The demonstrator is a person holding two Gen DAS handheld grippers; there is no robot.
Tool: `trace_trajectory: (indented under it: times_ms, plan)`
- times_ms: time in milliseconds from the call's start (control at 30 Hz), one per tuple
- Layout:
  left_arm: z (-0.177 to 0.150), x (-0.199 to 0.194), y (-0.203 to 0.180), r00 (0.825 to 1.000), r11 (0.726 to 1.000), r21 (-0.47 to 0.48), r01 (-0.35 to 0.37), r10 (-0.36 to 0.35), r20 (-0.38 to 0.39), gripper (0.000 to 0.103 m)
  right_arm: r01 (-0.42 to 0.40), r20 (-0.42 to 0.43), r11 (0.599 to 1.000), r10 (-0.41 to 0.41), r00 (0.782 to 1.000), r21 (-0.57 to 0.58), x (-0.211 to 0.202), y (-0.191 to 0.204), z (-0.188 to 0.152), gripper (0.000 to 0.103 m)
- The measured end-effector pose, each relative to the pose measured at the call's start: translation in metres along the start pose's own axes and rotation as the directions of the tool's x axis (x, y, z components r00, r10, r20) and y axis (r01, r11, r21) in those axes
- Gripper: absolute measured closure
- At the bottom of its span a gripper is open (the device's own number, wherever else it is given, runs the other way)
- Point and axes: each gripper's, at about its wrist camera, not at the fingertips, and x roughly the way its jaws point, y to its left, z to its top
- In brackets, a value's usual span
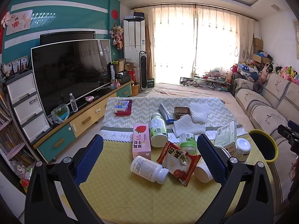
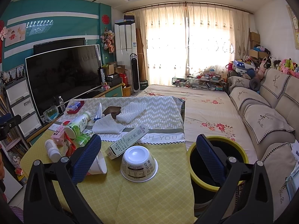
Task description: Collect trash
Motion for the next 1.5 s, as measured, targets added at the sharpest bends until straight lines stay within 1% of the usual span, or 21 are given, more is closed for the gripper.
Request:
trace_trajectory:
  times_ms: [900,1133,1367,1500]
  plan:
    - [-0.003,0.002,-0.003,1.000,1.000,0.005,0.003,-0.003,-0.006,0.004,0.000,-0.004,1.000,0.000,1.000,-0.001,0.001,0.000,-0.001,0.006]
    - [-0.004,0.006,-0.003,1.000,1.000,0.005,0.003,-0.003,-0.010,0.004,-0.005,-0.013,1.000,0.005,1.000,-0.003,0.003,-0.001,-0.010,0.006]
    - [0.008,0.029,0.006,1.000,1.000,-0.006,-0.003,0.003,0.004,0.004,-0.012,-0.061,1.000,0.012,0.998,-0.007,0.020,-0.001,-0.011,0.006]
    - [0.015,0.049,0.016,1.000,0.999,-0.031,-0.017,0.017,0.005,0.004,-0.048,-0.110,0.999,0.047,0.993,-0.012,0.035,0.002,-0.013,0.006]
